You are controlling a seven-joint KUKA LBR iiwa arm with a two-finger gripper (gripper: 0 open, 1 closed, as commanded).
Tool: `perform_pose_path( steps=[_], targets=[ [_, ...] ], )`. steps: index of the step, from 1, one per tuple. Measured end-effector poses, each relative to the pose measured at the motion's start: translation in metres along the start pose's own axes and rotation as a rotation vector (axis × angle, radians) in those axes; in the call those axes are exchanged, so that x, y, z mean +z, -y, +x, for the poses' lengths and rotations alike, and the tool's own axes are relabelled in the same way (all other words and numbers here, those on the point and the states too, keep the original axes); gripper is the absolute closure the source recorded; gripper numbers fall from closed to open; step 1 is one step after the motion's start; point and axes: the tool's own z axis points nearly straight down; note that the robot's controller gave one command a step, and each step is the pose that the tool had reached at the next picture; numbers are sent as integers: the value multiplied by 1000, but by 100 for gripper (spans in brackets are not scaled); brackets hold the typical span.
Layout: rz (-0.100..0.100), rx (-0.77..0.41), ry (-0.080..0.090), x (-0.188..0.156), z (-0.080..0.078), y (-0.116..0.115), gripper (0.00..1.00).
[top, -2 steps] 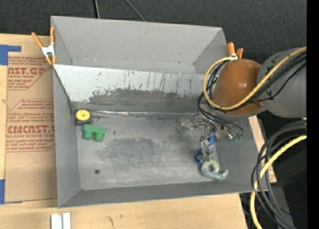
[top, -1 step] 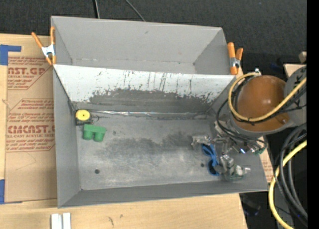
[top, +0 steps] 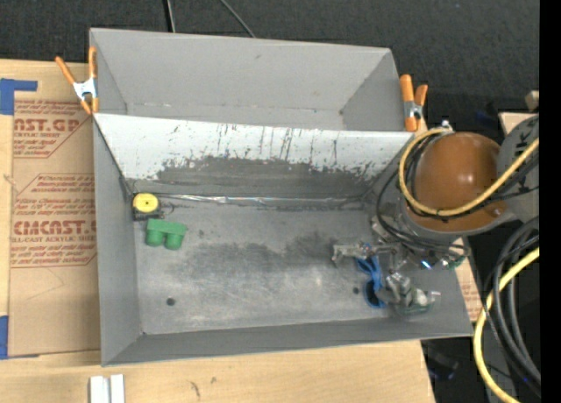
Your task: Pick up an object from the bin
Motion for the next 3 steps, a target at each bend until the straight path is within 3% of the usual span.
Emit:
perform_pose_path(
  steps=[2,3],
  targets=[
    [-3,-186,12,-1,-5,-4,0],
    [7,-187,-3,0,4,3,100]
  ],
)
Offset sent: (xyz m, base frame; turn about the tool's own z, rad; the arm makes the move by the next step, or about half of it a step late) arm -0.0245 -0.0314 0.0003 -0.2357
